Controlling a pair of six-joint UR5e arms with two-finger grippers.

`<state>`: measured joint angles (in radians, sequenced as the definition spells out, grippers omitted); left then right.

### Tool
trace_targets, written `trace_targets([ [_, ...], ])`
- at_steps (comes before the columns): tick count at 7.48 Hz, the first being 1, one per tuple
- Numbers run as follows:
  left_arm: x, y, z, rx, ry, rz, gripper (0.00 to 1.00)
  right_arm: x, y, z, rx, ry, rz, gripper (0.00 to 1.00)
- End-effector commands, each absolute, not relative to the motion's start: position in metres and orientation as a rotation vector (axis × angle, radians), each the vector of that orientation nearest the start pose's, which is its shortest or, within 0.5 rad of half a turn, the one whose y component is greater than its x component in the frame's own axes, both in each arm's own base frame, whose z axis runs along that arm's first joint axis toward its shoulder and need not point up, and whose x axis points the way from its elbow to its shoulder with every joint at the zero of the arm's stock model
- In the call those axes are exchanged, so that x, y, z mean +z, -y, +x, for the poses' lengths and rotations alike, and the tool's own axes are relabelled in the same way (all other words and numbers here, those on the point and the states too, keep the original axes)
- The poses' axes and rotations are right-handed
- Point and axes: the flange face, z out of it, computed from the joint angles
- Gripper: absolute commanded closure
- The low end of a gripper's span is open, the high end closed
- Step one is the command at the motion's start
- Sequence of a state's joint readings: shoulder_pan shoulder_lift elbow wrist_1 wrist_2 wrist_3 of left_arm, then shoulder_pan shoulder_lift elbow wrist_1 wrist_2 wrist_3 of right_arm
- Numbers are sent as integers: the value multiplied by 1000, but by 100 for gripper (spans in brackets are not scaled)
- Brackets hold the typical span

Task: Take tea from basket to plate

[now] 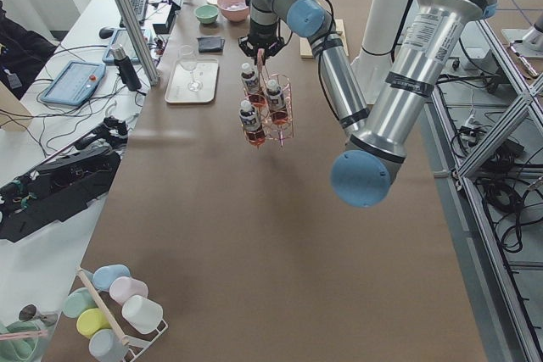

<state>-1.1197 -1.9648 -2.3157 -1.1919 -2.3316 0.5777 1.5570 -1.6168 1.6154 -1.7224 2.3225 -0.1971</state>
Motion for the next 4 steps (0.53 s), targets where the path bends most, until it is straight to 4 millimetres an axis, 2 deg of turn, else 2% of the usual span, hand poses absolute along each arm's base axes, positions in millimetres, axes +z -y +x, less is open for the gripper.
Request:
trace_targets([
  [1, 104, 446, 235, 1200, -820, 788, 100, 675, 461, 59, -144, 761, -77, 0],
  [2, 82, 442, 266, 1194, -829, 783, 100, 675, 461, 59, -142, 761, -77, 0],
  [4, 52, 437, 312, 1204, -857, 764, 100, 675, 461, 59, -144, 761, -77, 0],
])
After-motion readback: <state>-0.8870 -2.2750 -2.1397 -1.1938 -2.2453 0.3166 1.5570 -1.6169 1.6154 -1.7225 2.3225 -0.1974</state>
